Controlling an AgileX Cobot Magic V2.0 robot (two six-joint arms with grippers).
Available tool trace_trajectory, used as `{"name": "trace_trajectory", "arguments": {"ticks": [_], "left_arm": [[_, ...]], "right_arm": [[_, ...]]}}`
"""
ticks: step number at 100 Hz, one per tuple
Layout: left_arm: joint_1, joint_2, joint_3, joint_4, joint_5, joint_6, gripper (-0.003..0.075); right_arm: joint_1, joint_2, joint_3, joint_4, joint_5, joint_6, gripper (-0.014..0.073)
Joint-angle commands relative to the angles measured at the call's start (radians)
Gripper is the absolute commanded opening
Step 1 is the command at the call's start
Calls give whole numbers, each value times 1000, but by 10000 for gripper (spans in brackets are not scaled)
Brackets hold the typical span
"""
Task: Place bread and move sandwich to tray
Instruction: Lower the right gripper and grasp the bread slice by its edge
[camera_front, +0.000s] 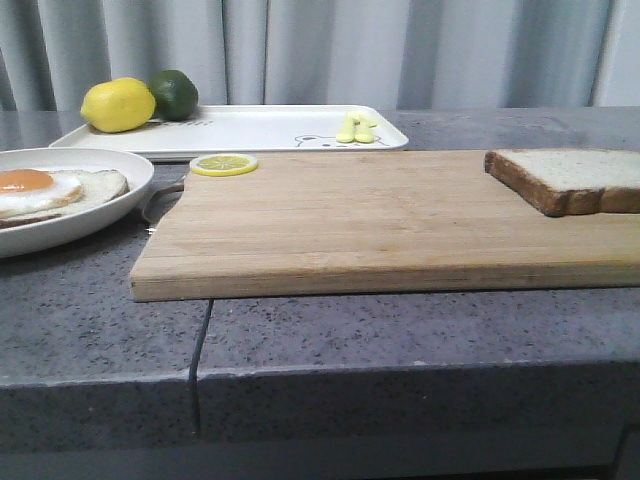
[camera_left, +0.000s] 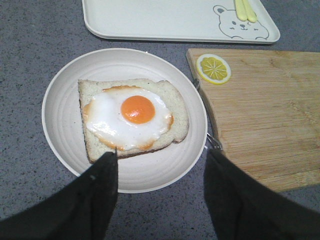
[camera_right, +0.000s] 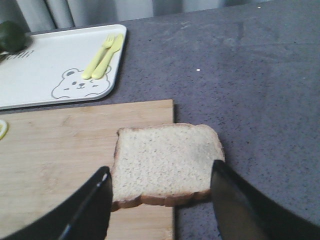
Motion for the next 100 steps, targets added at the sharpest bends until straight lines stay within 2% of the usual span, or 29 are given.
{"name": "trace_trajectory", "arguments": {"ticks": [1, 23, 50, 61, 86, 100], "left_arm": [[-5, 2, -36, -26, -53, 0, 368], [-5, 2, -36, -26, -53, 0, 368], [-5, 2, -36, -26, -53, 0, 368], [-5, 2, -36, -26, -53, 0, 368], [-5, 2, -36, -26, -53, 0, 368], [-5, 2, -36, -26, -53, 0, 368]], "right_arm": [[-36, 41, -33, -3, -116, 14, 445], [-164, 148, -33, 5, -136, 17, 445], [-224, 279, -33, 156, -159, -8, 445], [-225, 321, -33, 299, -176, -117, 445], [-258, 398, -34, 692, -166, -455, 445], [-300, 420, -34, 832, -138, -581, 445]]}}
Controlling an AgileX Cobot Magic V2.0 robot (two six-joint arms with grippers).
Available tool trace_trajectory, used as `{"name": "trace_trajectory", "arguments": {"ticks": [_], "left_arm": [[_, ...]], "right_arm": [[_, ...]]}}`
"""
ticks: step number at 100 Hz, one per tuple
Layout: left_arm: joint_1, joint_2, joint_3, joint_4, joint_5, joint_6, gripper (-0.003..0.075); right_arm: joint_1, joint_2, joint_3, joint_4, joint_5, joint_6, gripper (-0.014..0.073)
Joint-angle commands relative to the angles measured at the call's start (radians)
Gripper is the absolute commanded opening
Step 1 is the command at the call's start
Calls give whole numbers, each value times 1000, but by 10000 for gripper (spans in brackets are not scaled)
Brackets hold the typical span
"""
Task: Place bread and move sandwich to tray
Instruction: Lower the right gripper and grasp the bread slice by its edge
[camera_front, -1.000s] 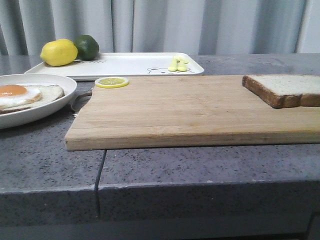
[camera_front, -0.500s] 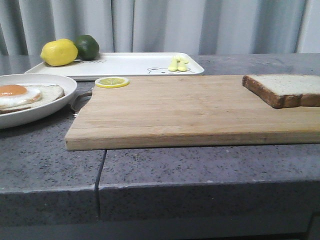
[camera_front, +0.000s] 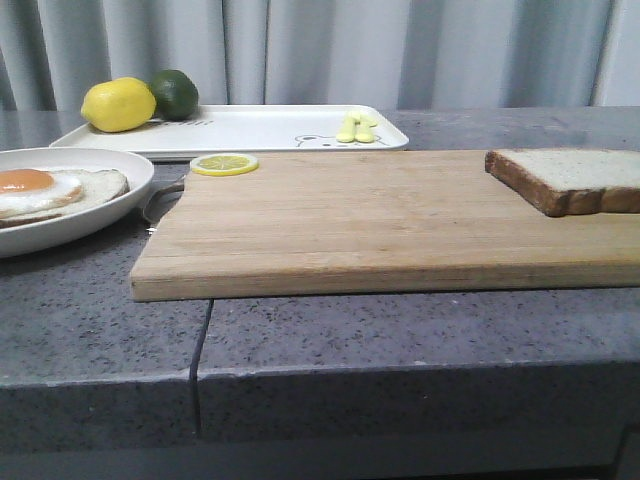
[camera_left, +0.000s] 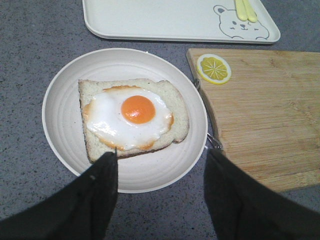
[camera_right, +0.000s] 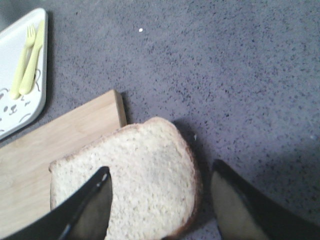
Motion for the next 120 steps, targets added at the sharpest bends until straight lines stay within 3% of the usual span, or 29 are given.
{"name": "trace_trajectory", "arguments": {"ticks": [1, 28, 120], "left_arm": [[-5, 2, -36, -26, -53, 0, 368], [-5, 2, -36, -26, -53, 0, 368], [-5, 2, -36, -26, -53, 0, 368]], "right_arm": [[-30, -3, -34, 124, -21, -98, 445], [-118, 56, -34, 309, 91, -269, 445], [-136, 277, -34, 525, 237, -450, 445]]}}
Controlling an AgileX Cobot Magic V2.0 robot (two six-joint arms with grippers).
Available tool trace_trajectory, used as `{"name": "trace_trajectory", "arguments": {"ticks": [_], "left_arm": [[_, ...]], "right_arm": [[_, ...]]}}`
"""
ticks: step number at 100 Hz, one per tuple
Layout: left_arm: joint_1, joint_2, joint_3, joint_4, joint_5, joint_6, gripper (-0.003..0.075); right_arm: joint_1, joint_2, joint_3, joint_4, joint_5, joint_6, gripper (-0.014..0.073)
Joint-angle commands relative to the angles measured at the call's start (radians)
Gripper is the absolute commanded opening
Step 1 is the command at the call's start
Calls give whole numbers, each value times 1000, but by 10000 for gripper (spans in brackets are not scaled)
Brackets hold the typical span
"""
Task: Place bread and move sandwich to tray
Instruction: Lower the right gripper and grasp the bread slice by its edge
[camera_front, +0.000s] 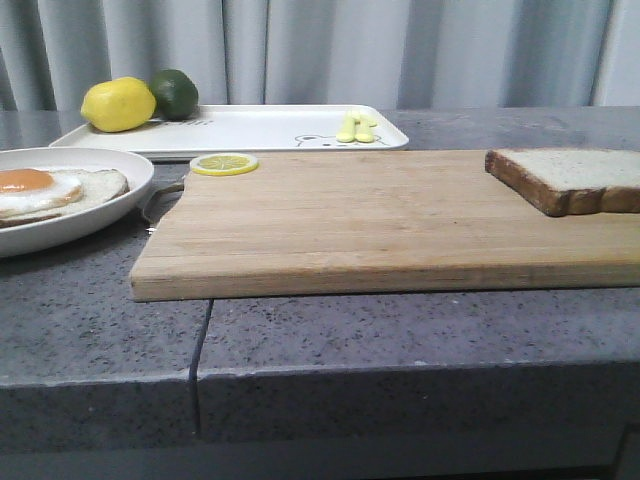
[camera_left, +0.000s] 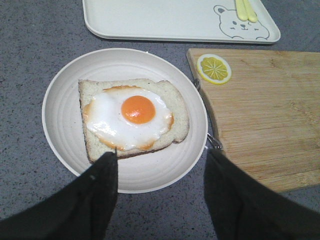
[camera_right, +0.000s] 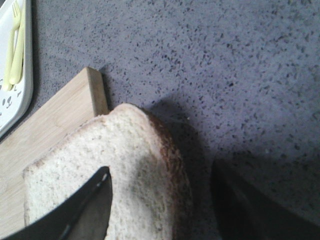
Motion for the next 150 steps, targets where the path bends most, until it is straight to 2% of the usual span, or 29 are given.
{"name": "trace_trajectory", "arguments": {"ticks": [1, 70, 92, 112, 137, 150], "left_arm": [[-5, 2, -36, -26, -53, 0, 368], [-5, 2, -36, -26, -53, 0, 368], [-5, 2, -36, -26, -53, 0, 368], [-5, 2, -36, -26, -53, 0, 368], [-5, 2, -36, -26, -53, 0, 368], [-5, 2, -36, -26, -53, 0, 368]], "right_arm": [[-8, -16, -31, 45, 34, -23, 445], [-9, 49, -31, 87, 108, -51, 437], [-9, 49, -31, 86, 110, -51, 284], [-9, 49, -31, 85, 113, -51, 190], [-9, 49, -31, 85, 122, -51, -72], [-9, 42, -31, 89, 169, -51, -61]]}}
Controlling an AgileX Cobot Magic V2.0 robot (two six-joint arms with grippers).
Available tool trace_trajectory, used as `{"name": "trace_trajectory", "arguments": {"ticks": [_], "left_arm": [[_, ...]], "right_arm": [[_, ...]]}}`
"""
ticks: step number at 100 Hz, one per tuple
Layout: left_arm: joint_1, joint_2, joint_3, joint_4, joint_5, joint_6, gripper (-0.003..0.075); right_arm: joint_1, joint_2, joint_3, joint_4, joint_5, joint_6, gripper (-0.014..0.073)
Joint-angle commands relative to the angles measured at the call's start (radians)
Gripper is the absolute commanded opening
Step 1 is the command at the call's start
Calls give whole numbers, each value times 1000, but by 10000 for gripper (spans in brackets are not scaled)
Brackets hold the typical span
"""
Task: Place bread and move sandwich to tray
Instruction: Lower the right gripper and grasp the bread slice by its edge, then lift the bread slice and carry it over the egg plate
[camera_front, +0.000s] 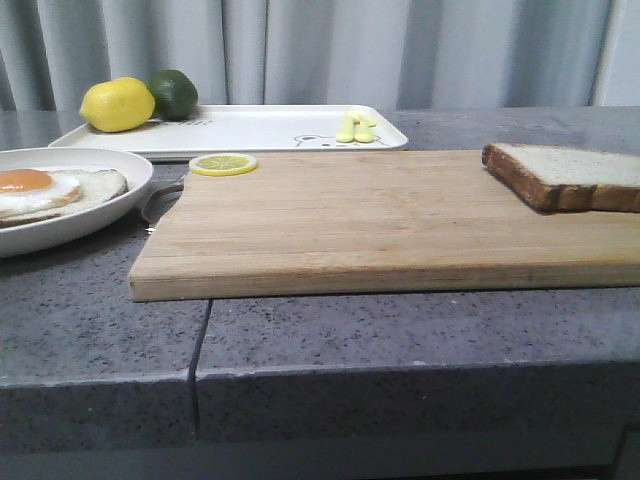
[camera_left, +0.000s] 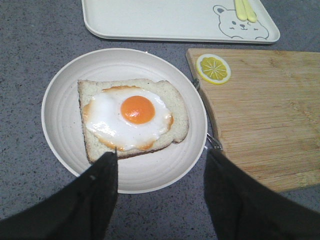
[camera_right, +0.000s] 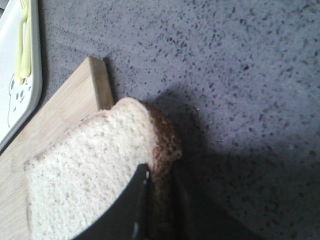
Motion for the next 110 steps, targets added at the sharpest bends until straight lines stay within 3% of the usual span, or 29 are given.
{"name": "trace_trajectory", "arguments": {"ticks": [1, 30, 50, 69, 89, 110], "left_arm": [[-5, 2, -36, -26, -53, 0, 368], [-5, 2, -36, -26, -53, 0, 368], [-5, 2, -36, -26, -53, 0, 368], [-5, 2, -36, -26, -53, 0, 368], [-5, 2, -36, -26, -53, 0, 368], [-5, 2, -36, -26, -53, 0, 368]], "right_arm": [[-4, -34, -23, 23, 77, -14, -61], [2, -127, -117, 27, 223, 37, -61], [62, -217, -182, 31, 195, 150, -61], [229, -264, -201, 77, 37, 231, -61], [458, -265, -201, 240, -161, 226, -61], [658, -242, -209, 330, -324, 202, -61]]}}
